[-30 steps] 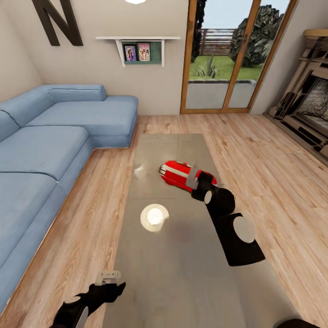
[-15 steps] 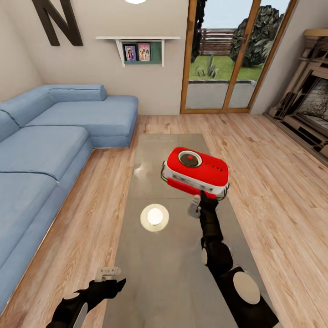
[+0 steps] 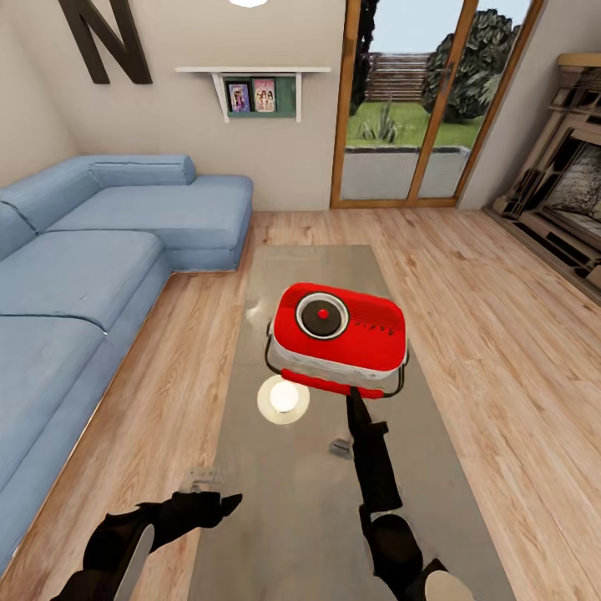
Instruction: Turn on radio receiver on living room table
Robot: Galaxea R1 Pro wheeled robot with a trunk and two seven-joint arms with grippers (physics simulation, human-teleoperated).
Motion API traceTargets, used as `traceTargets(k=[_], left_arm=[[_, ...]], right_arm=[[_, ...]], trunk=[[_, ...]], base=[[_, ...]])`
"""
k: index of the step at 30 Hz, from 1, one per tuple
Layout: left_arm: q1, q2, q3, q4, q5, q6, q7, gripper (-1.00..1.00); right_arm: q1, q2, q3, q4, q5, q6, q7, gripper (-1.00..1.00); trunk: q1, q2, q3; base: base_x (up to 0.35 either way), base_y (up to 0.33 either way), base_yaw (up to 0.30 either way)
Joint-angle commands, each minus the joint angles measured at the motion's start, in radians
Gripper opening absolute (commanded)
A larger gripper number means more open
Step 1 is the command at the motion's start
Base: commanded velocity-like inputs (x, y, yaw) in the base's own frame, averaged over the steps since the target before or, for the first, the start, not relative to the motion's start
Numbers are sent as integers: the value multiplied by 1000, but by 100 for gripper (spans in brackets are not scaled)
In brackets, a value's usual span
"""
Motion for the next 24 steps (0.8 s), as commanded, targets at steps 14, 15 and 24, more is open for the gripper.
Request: traceTargets(k=[14,15,24], left_arm=[[0,0,0,-26,0,63,-41,100],[0,0,0,-26,0,63,-42,100],[0,0,0,-26,-3,64,-43,100]], right_arm=[[88,-2,49,186,9,10,-250,-100],[88,-2,51,200,9,9,-265,-100],[88,0,60,291,2,4,-319,-100]], trunk=[[0,0,0],[0,0,0],[0,0,0]], base=[[0,0,0],[0,0,0],[0,0,0]])
